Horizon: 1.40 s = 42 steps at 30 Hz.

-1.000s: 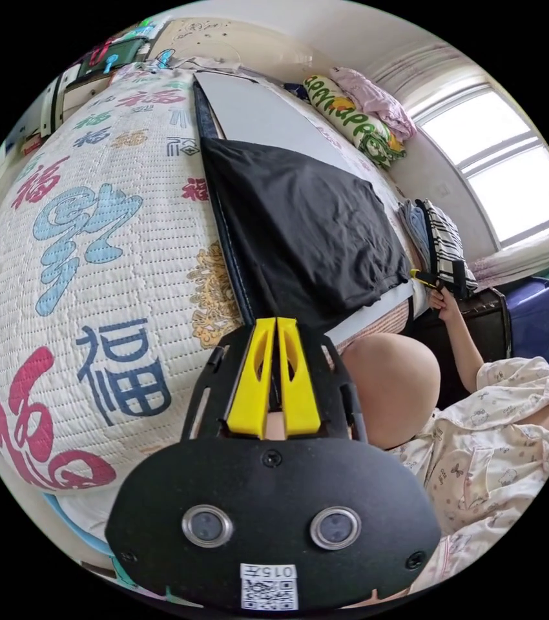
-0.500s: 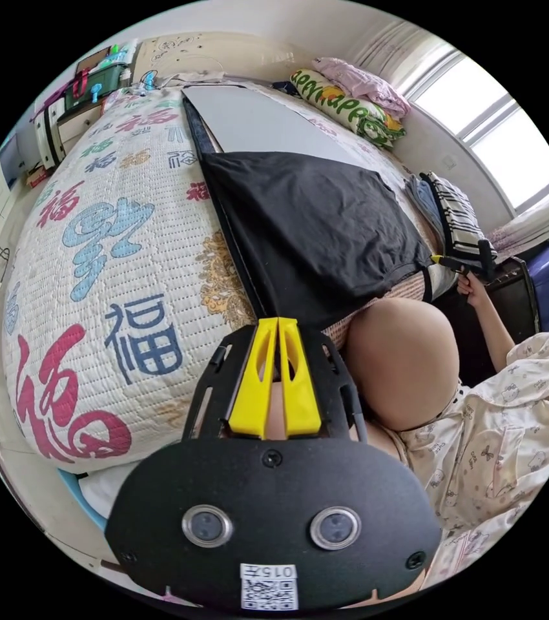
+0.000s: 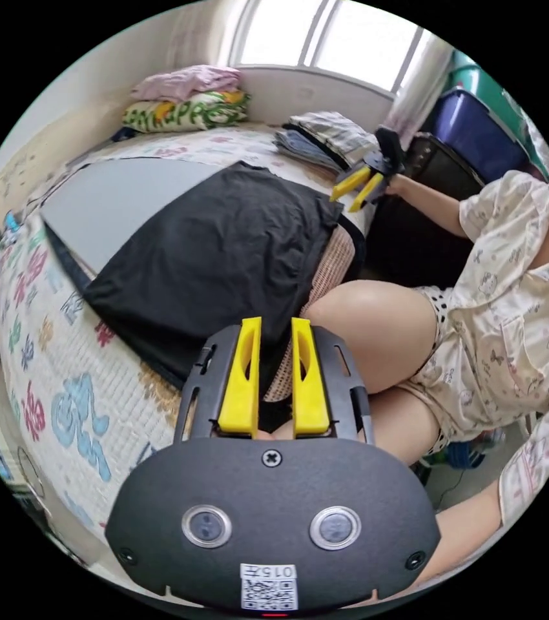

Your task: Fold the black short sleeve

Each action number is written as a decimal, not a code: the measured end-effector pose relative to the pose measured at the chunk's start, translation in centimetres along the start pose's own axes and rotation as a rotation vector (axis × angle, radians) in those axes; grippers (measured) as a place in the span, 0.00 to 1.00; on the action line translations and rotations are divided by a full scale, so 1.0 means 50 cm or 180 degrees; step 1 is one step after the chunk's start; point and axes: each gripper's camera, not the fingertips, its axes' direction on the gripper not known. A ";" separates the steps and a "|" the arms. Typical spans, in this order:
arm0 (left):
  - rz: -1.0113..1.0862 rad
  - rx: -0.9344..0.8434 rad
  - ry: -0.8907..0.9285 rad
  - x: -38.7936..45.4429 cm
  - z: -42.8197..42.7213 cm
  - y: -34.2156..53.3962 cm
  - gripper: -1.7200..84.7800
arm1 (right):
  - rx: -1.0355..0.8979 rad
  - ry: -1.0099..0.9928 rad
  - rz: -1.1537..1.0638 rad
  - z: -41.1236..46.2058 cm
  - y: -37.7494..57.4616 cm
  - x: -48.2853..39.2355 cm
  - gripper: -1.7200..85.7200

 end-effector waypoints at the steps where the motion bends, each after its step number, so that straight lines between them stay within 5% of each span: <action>1: 0.0103 -0.0105 0.0105 -0.004 0.028 -0.025 0.12 | -0.0072 -0.0071 -0.0001 0.012 0.006 0.008 0.15; 16: 0.0225 -0.0411 0.0545 -0.080 0.125 -0.100 0.02 | -0.0294 -0.0417 0.0194 0.037 0.065 0.077 0.02; 23: 0.0052 -0.0062 0.0866 -0.254 -0.019 -0.165 0.02 | -0.0344 -0.0407 0.0262 -0.022 -0.093 0.235 0.01; 27: -0.0353 0.0396 0.0156 -0.502 -0.200 -0.324 0.02 | -0.0107 0.0549 0.0571 -0.088 -0.331 0.433 0.02; 31: -0.1464 0.1621 -0.0896 -0.676 -0.355 -0.392 0.09 | 0.0946 0.1430 0.1527 -0.158 -0.552 0.609 0.07; 34: -0.1609 0.1929 -0.0739 -0.651 -0.335 -0.342 0.12 | 0.1013 0.0918 0.1406 -0.103 -0.582 0.598 0.12; 38: -0.0988 0.1118 -0.0305 -0.502 -0.183 -0.230 0.13 | 0.0424 0.0022 0.0742 0.055 -0.430 0.450 0.13; 42: -0.0809 0.0789 0.0103 -0.262 -0.058 -0.061 0.13 | 0.0201 -0.0229 0.0785 0.112 -0.228 0.332 0.14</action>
